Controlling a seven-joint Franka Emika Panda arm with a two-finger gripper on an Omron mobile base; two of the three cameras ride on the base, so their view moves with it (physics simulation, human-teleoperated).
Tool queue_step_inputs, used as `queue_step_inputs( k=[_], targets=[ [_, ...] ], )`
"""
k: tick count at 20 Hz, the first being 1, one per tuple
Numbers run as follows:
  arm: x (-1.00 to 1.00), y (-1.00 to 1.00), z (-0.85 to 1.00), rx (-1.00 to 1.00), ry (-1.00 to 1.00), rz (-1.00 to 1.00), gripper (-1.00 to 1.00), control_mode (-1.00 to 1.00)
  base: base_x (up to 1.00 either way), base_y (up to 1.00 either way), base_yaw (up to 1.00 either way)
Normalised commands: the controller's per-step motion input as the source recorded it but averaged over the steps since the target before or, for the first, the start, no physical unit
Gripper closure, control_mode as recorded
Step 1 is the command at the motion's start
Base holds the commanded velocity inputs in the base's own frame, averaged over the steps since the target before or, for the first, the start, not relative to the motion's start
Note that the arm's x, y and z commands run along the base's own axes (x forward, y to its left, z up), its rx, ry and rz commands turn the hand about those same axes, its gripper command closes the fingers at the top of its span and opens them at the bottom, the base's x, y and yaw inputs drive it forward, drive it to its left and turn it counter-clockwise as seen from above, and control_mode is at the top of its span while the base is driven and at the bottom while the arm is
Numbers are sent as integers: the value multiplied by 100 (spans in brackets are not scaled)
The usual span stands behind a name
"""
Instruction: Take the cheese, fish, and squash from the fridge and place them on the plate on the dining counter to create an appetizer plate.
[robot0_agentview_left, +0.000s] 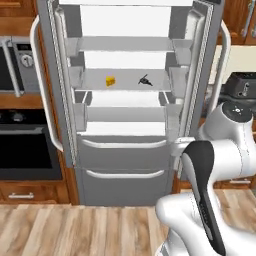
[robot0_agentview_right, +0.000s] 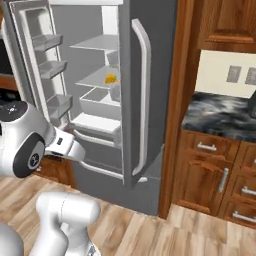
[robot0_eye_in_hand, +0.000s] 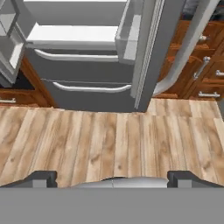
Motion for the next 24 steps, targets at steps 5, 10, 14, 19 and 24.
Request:
queue_step_inputs(
  k=[5, 10, 14, 19, 24],
  targets=[
    [0, 0, 0, 0, 0, 0, -100, 100, 2, 89, -51],
    [0, 0, 0, 0, 0, 0, -100, 100, 2, 81, -44],
    [0, 0, 0, 0, 0, 0, -100, 100, 34, 35, -17],
    [0, 0, 0, 0, 0, 0, -100, 100, 70, 3, -1],
    [0, 0, 0, 0, 0, 0, -100, 100, 91, 0, 4]
  ],
)
